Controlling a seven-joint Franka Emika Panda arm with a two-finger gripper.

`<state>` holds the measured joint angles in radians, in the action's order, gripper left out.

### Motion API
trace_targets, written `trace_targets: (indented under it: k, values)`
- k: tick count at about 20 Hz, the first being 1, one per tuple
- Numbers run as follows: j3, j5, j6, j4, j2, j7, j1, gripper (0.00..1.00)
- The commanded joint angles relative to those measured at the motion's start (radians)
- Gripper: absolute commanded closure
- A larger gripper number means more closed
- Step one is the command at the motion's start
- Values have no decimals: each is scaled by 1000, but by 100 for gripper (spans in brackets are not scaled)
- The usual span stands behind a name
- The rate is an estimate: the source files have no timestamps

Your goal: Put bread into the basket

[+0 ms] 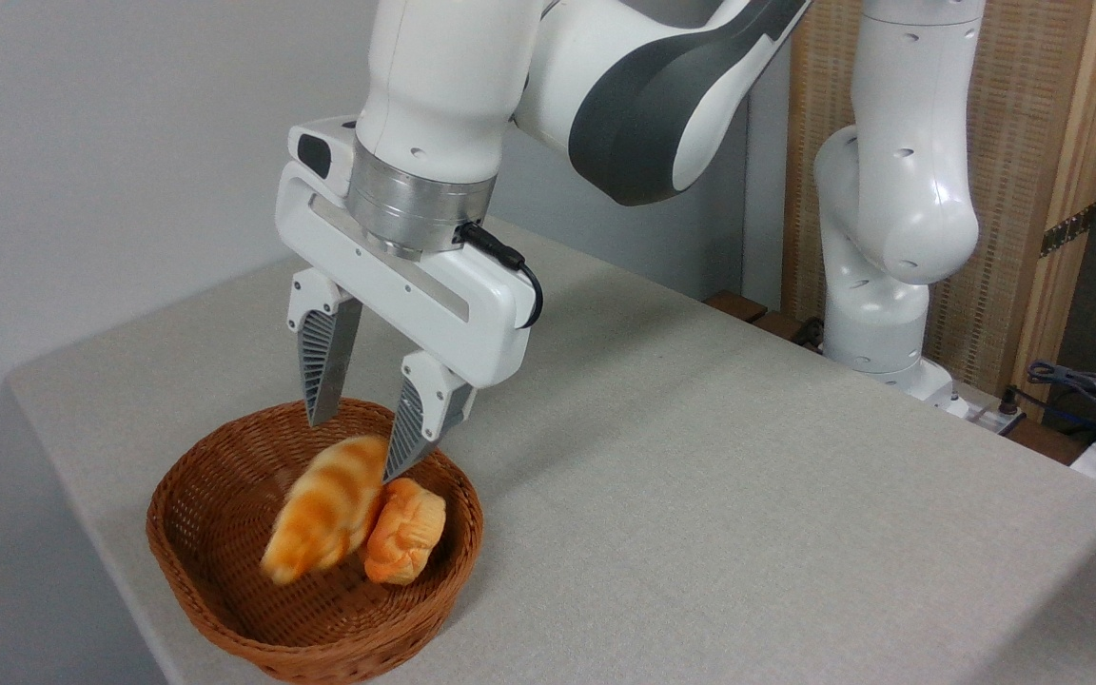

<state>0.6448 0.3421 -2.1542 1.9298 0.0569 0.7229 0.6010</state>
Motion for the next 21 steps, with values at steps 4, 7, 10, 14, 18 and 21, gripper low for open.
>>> trace_targets:
  k: [4,7,10,14,18,21]
  values:
    - [13,-38,16,-8,33,13,-4,0]
    - [18,-178,164,-29,83,58,-10,0]
    - [15,-230,302,-101,90,122,-32,0]
    - [15,-274,356,-159,86,194,-32,0]
    - [15,-296,407,-160,81,233,-32,0]
    - [13,-296,422,-160,77,239,-32,0]
